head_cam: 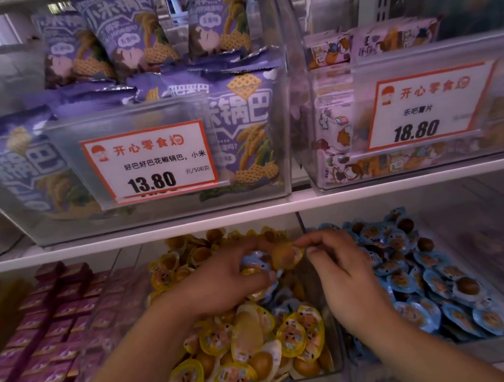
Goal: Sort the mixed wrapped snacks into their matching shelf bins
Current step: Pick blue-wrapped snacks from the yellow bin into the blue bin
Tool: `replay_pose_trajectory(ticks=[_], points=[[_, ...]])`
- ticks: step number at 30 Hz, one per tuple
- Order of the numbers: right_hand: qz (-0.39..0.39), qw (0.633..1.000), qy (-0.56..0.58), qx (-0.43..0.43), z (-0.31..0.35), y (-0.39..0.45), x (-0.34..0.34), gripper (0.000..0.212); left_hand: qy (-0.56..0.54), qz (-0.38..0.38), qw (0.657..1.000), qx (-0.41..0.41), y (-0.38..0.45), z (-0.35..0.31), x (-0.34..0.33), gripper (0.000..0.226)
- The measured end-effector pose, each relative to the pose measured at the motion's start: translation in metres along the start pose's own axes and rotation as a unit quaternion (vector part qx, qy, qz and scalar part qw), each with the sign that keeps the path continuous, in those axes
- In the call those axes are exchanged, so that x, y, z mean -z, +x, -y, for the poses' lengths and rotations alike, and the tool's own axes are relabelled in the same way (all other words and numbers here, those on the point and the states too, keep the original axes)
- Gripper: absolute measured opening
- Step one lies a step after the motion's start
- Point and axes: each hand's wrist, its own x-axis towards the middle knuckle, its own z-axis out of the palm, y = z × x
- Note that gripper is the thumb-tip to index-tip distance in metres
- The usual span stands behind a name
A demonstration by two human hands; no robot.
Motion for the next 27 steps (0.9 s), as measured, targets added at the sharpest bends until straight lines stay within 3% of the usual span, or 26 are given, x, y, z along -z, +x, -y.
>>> replay_pose_trajectory(ticks=[2,4,8,10,13,15,17,19,20,23,27], points=[[0.009,1.000,-0.014,-0.006,0.001,-0.001,0.001,0.029,-0.072,-0.057,0.995,0.036,-0.021,-0.003,0.007,0.021],[0.016,0.999,-0.051,0.007,0.005,-0.002,0.003,0.026,-0.211,-0.104,0.968,0.089,-0.039,-0.007,0.006,0.016],[-0.035,0.975,-0.165,0.141,0.026,-0.006,0.006,0.016,-0.508,-0.188,0.828,0.146,-0.063,-0.015,-0.001,0.021],[-0.023,0.980,-0.126,0.154,0.044,-0.014,0.002,0.016,-0.594,-0.198,0.768,0.132,-0.069,-0.022,-0.004,0.028],[0.064,0.997,0.011,0.046,0.063,-0.030,-0.014,0.021,-0.638,-0.201,0.734,0.114,-0.073,-0.034,-0.013,0.031],[0.113,0.975,0.149,-0.122,0.069,-0.034,-0.029,0.022,-0.608,-0.220,0.756,0.103,-0.074,-0.037,-0.019,0.030],[0.131,0.905,0.282,-0.290,0.073,-0.030,-0.039,0.021,-0.481,-0.237,0.840,0.079,-0.078,-0.034,-0.022,0.022],[0.152,0.842,0.356,-0.375,0.075,-0.026,-0.041,0.033,-0.272,-0.233,0.933,0.043,-0.082,-0.028,-0.022,0.023],[0.153,0.821,0.383,-0.394,0.074,-0.026,-0.043,0.036,-0.185,-0.222,0.957,0.020,-0.084,-0.023,-0.023,0.026],[0.142,0.798,0.410,-0.418,0.065,-0.030,-0.055,0.028,-0.047,-0.209,0.977,0.002,-0.082,-0.010,-0.027,0.041],[0.100,0.809,0.390,-0.429,0.060,-0.034,-0.076,0.020,-0.001,-0.160,0.987,0.023,-0.077,0.002,-0.028,0.065]])
